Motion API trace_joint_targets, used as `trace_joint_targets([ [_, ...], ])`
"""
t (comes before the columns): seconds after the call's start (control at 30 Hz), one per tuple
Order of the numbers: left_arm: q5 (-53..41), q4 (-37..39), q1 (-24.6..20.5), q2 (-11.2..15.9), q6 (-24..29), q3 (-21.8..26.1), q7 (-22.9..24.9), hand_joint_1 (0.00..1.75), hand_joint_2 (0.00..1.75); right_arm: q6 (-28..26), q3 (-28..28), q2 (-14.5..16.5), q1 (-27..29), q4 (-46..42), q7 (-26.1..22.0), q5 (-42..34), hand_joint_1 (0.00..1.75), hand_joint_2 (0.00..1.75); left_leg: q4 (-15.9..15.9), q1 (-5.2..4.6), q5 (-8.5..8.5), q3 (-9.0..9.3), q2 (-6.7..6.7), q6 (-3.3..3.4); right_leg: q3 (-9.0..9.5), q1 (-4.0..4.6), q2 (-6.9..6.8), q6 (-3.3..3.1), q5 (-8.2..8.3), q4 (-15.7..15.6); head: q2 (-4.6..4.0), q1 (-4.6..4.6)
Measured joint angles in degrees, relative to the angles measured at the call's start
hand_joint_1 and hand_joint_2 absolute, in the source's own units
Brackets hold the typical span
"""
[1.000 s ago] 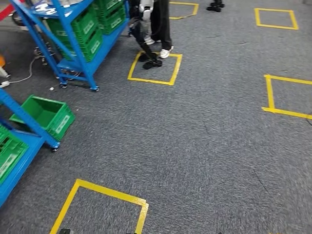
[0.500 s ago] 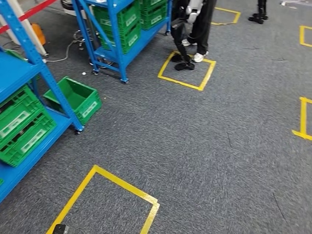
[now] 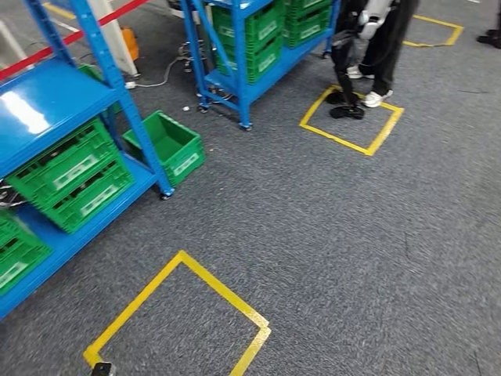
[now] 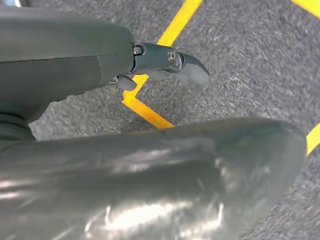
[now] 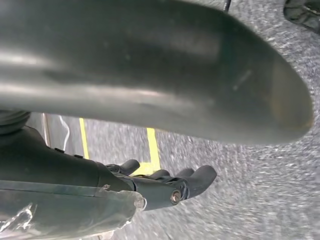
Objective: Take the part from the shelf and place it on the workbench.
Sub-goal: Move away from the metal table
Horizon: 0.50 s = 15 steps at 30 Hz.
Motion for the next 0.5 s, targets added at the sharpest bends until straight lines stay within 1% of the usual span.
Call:
trace_joint_targets([
  [0.03, 0.0, 0.1, 0.0, 0.1, 0.0, 0.0, -0.1, 0.0, 0.0, 0.0, 0.5, -0.1, 0.1, 0.1, 0.0, 0.0, 0.0, 0.0, 0.0, 0.0, 0.65, 0.17, 0.08, -0.01, 0.02, 0.05, -0.86, -0.01, -0.04, 0.0, 0.0, 0.0],
  [0.07, 0.0, 0.3, 0.1, 0.2, 0.0, 0.0, -0.2, 0.0, 0.0, -0.1, 0.8, -0.1, 0.1, 0.1, 0.0, -0.1, 0.0, 0.0, -2.2, -0.02, 2.2, 1.49, 0.38, 0.05, 0.09, 0.08, -1.62, 0.02, -0.08, 0.0, 0.0, -0.01],
  [0.1, 0.0, 0.4, 0.1, 0.3, 0.0, 0.0, -0.2, 0.0, 0.0, -0.2, 1.0, -0.1, 0.0, 0.1, -0.1, -0.2, 0.0, 0.0, -6.0, -0.09, 4.17, 3.72, 1.51, 0.19, 0.23, 0.14, -2.31, 0.11, -0.15, 0.0, 0.0, -0.02],
  [0.13, 0.0, 0.4, 0.1, 0.3, 0.1, 0.0, -0.3, 0.0, 0.0, -0.3, 1.1, -0.1, 0.0, 0.1, -0.2, -0.2, 0.0, 0.0, -10.1, -0.26, 5.63, 6.02, 3.34, 0.34, 0.36, 0.31, -2.94, 0.3, -0.29, 0.1, 0.0, -0.07],
  [0.17, 0.0, 0.5, -0.1, 0.4, 0.1, 0.0, -0.3, 0.0, 0.0, -0.4, 1.1, -0.2, 0.0, 0.1, -0.3, -0.2, 0.0, 0.0, -13.2, -0.42, 6.58, 7.78, 4.73, 0.71, 0.49, 0.51, -3.51, 0.56, -0.43, 0.1, 0.0, -0.09],
  [0.2, -0.1, 0.6, -0.2, 0.4, 0.2, 0.0, -0.3, 0.0, 0.0, -0.6, 1.1, -0.2, 0.0, 0.1, -0.5, -0.2, 0.0, 0.0, -15.1, -0.57, 6.93, 8.78, 5.78, 1.1, 0.64, 0.7, -4.09, 0.83, -0.55, 0.2, 0.0, -0.08],
  [0.23, -0.1, 0.6, -0.2, 0.4, 0.2, 0.0, -0.3, 0.0, 0.0, -0.7, 1.1, -0.3, -0.1, 0.1, -0.6, -0.2, 0.0, 0.0, -15.7, -0.72, 6.82, 8.93, 5.81, 1.49, 0.79, 0.83, -4.7, 1.11, -0.64, 0.1, 0.0, -0.06],
  [0.27, -0.1, 0.7, -0.2, 0.4, 0.2, 0.0, -0.3, 0.0, 0.0, -0.7, 1.1, -0.3, -0.2, 0.1, -0.7, -0.2, 0.0, 0.0, -15.7, -0.75, 6.89, 8.79, 4.98, 1.95, 0.97, 0.84, -5.34, 1.38, -0.69, 0.1, 0.0, -0.02],
  [0.3, 0.0, 0.7, 0.0, 0.4, 0.2, 0.0, -0.3, 0.0, 0.0, -0.8, 1.1, -0.3, -0.3, 0.1, -0.8, -0.2, 0.0, 0.0, -15.8, -0.66, 6.97, 8.75, 4.36, 2.29, 1.1, 0.74, -5.56, 1.72, -0.87, 0.1, 0.0, 0.03],
  [0.33, 0.0, 0.8, 0.1, 0.4, 0.2, 0.0, -0.3, 0.0, 0.0, -0.8, 1.1, -0.4, -0.4, 0.1, -1.0, -0.2, 0.0, 0.0, -15.9, -0.52, 7.09, 8.74, 3.73, 2.62, 0.93, 0.63, -4.74, 2.07, -1.5, 0.7, 0.0, 0.1],
  [0.37, 0.0, 0.8, 0.1, 0.4, 0.2, 0.0, -0.3, 0.0, 0.0, -0.8, 1.1, -0.4, -0.5, 0.1, -1.1, -0.2, 0.0, 0.0, -16.0, -0.33, 7.26, 8.76, 3.07, 2.94, 0.23, 0.5, -3.29, 2.4, -2.71, 2.5, 0.0, 0.26],
  [0.4, 0.0, 0.8, 0.1, 0.4, 0.2, 0.0, -0.3, 0.0, 0.0, -0.9, 1.0, -0.4, -0.4, 0.2, -1.2, -0.2, 0.0, 0.0, -16.1, -0.15, 7.39, 8.76, 2.39, 3.19, -1.04, 0.35, -1.52, 2.68, -4.37, 5.4, 0.0, 0.45],
  [0.43, 0.1, 0.9, -0.1, 0.4, 0.2, 0.0, -0.3, 0.0, 0.0, -0.9, 1.0, -0.4, -0.3, 0.2, -1.2, -0.2, 0.0, 0.0, -16.1, -0.11, 7.45, 8.67, 1.65, 3.34, -2.9, 0.27, 0.07, 2.84, -6.39, 9.5, 0.0, 0.63],
  [0.47, 0.1, 0.9, -0.2, 0.4, 0.2, 0.0, -0.3, 0.0, 0.0, -0.8, 1.0, -0.4, -0.2, 0.3, -1.2, -0.2, 0.0, 0.0, -16.1, -0.11, 7.5, 8.6, 0.81, 3.44, -4.89, 0.2, 0.83, 2.92, -8.04, 13.5, 0.0, 0.74],
  [0.5, 0.1, 0.9, -0.2, 0.4, 0.2, 0.0, -0.3, 0.0, 0.0, -0.8, 1.0, -0.4, -0.1, 0.3, -1.2, -0.2, 0.0, 0.0, -16.0, -0.1, 7.52, 8.57, -0.05, 3.47, -6.4, 0.18, 1.13, 2.97, -8.8, 16.4, 0.0, 0.76],
])
